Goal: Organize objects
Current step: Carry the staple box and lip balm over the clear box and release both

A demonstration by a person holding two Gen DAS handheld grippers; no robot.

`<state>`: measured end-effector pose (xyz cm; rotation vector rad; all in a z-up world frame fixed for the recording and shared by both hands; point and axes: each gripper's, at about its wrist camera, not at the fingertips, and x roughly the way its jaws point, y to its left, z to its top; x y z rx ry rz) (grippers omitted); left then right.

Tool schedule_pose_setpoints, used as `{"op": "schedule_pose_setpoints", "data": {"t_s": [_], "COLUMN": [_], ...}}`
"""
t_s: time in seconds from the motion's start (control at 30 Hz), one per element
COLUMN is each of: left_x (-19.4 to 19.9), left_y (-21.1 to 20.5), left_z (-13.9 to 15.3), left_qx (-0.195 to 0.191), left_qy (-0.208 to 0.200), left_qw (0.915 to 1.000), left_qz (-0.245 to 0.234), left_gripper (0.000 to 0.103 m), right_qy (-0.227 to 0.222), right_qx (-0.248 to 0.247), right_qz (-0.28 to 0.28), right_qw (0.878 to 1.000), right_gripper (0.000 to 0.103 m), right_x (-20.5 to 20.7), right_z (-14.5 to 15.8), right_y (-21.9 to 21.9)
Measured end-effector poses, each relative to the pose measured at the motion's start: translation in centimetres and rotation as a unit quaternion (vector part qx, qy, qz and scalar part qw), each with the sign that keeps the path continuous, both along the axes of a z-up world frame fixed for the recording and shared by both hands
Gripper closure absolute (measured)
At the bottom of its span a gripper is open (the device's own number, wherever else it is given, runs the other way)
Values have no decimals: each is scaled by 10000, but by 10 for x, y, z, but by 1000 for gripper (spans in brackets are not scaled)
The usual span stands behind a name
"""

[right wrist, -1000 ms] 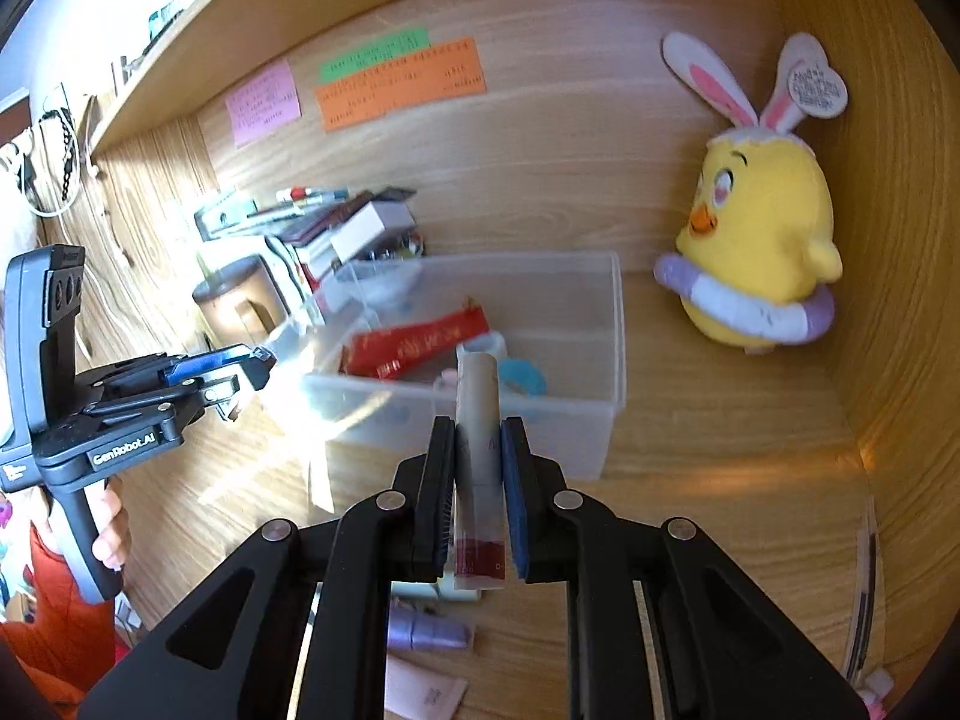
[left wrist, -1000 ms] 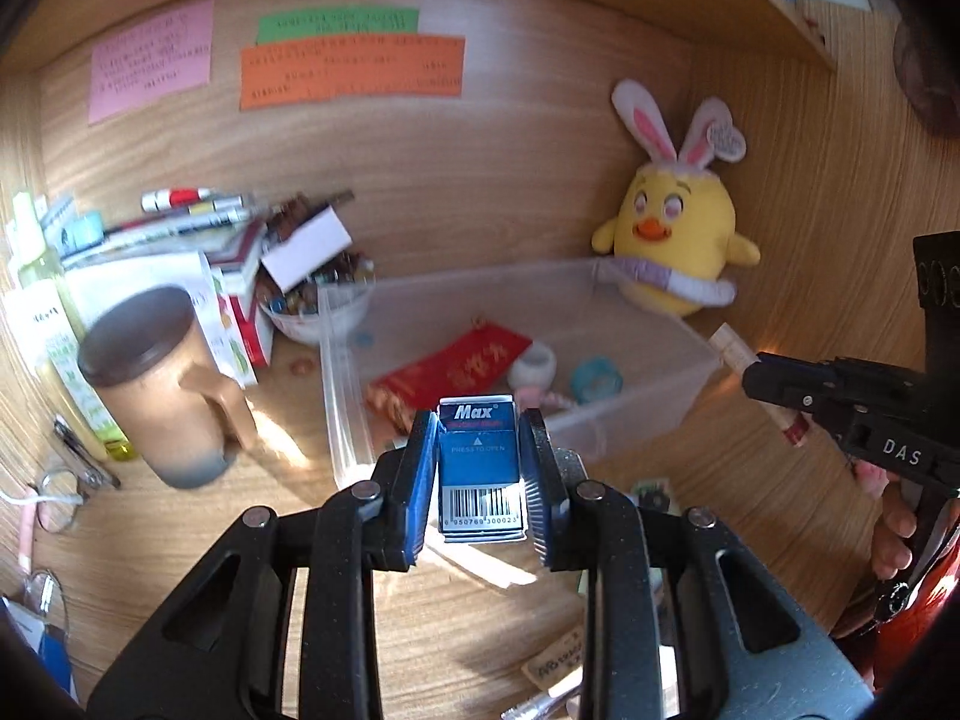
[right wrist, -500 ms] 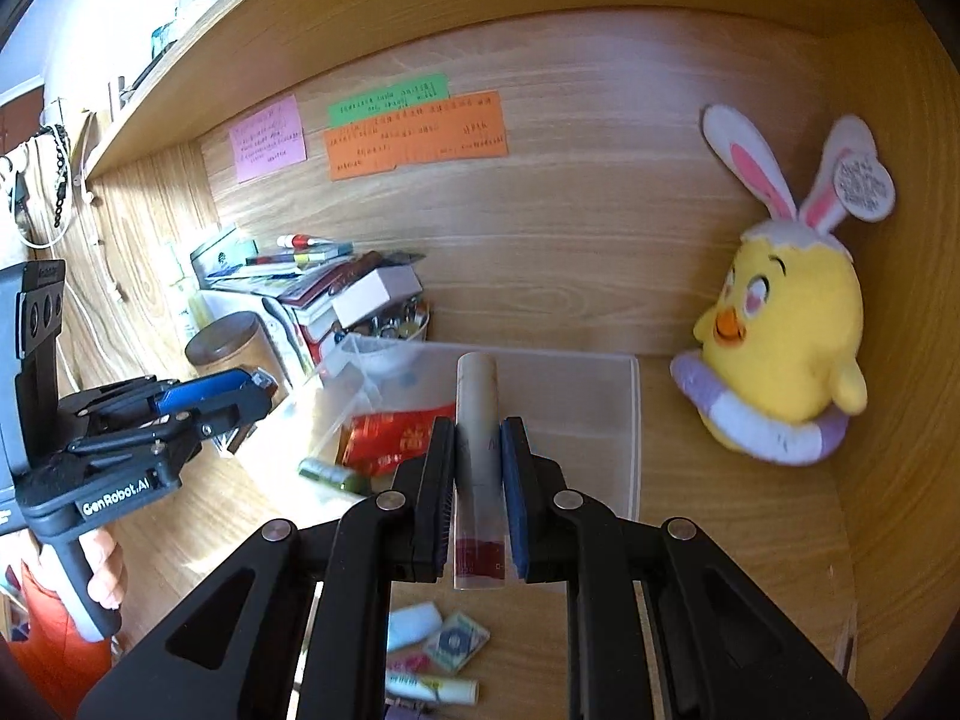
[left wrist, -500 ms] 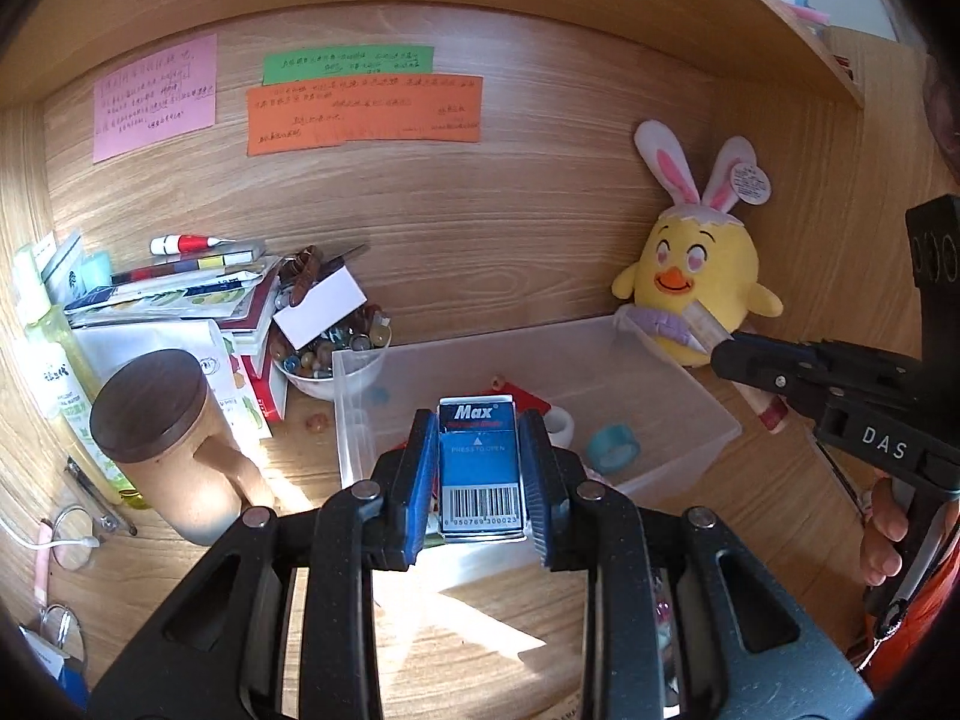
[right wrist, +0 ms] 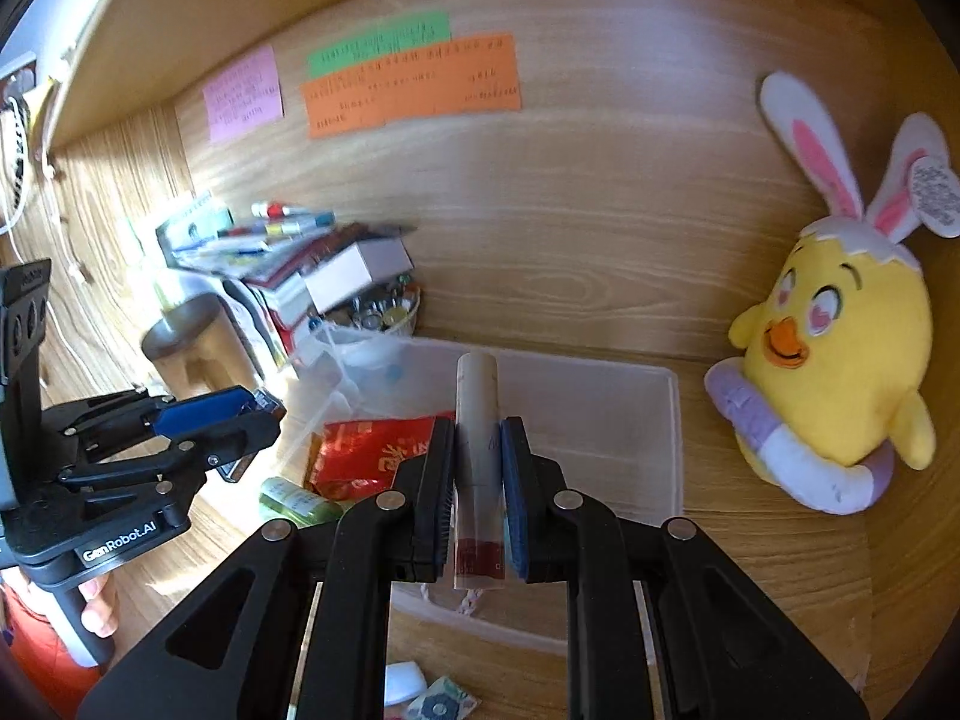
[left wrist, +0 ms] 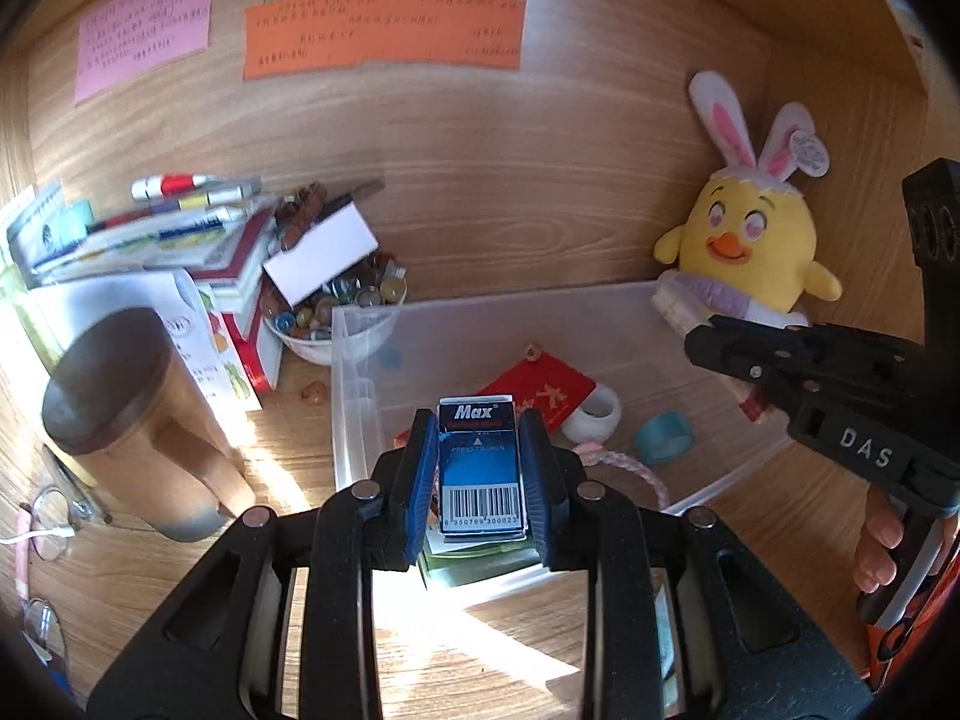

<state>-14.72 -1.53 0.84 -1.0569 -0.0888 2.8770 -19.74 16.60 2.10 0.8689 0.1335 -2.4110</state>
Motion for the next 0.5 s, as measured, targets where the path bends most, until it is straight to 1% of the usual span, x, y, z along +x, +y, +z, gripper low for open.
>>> {"op": "schedule_pose_setpoints", "data": {"t_s": [0.2, 0.33, 0.5], "left_x": [-11, -15, -17], "left_y": [0, 1, 4], "left_z": [-17, -23, -26], "left_qx": [-20, 21, -35], "left_qy": [-216, -331, -396], "left_qw": [9998, 9994, 9992], "left_qz": [14, -56, -107], "left_gripper": [76, 76, 76], "right_qy": [-279, -379, -483], "right_qx": [207, 282, 421], "right_qz": [24, 80, 171], "right_qw": [9994, 9989, 9978], "right_gripper": [89, 89, 89], "right_x": [-14, -17, -19], "right_z": [-24, -33, -42], "right_y": [-11, -14, -22]}}
